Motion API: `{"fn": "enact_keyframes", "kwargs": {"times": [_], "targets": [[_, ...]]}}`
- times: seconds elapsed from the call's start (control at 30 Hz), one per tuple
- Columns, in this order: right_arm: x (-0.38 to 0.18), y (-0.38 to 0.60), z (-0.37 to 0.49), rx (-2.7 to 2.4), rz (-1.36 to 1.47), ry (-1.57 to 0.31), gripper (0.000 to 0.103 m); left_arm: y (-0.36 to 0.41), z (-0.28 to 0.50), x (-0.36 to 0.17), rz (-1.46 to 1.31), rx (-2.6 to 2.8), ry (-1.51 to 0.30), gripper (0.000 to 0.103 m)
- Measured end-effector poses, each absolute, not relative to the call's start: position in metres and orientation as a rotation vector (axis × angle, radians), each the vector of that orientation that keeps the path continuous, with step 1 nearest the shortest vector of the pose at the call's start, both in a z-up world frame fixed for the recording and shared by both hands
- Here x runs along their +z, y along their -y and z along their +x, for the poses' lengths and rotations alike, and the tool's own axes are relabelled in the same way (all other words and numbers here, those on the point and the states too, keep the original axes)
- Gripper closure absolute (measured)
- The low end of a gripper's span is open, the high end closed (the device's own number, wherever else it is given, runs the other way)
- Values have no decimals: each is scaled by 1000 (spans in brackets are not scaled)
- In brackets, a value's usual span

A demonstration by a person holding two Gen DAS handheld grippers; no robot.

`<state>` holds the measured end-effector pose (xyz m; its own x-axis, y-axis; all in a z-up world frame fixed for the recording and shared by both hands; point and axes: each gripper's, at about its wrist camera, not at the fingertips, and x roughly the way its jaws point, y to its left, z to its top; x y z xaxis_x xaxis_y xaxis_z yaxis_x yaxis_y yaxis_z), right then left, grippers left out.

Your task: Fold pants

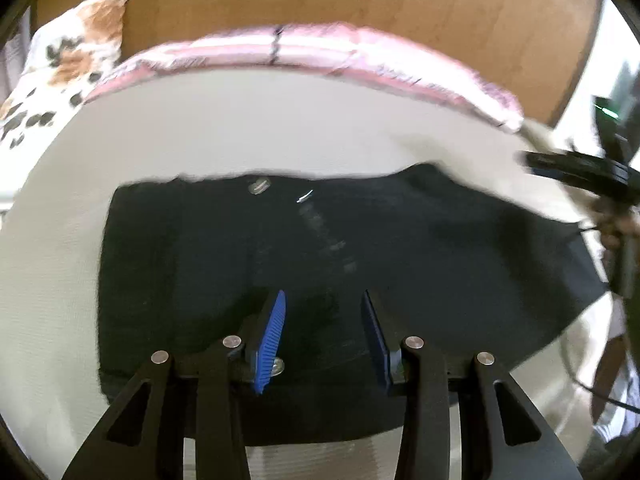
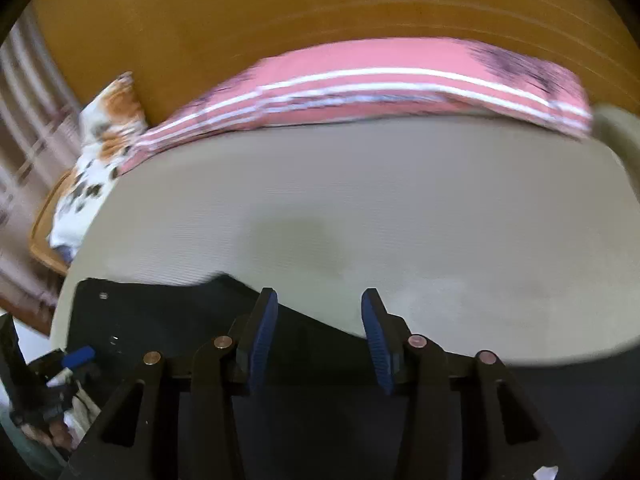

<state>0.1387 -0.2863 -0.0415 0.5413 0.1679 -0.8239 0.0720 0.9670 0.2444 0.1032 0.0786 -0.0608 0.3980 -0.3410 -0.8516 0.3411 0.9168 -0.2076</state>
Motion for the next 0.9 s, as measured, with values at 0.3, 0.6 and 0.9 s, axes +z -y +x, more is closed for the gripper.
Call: {"fn": "enact_keyframes", "kwargs": {"times": [0.3, 0.6, 0.9], "targets": [[-82, 346, 90, -130, 314, -1064, 61, -83, 95, -76, 67, -370, -1101, 62], [-94, 357, 93, -239, 257, -1025, 61, -75, 95, -55, 139, -340, -1063, 62], [-73, 391, 30, -241, 338, -995, 59, 24, 101, -22, 234, -641, -954, 61]]}}
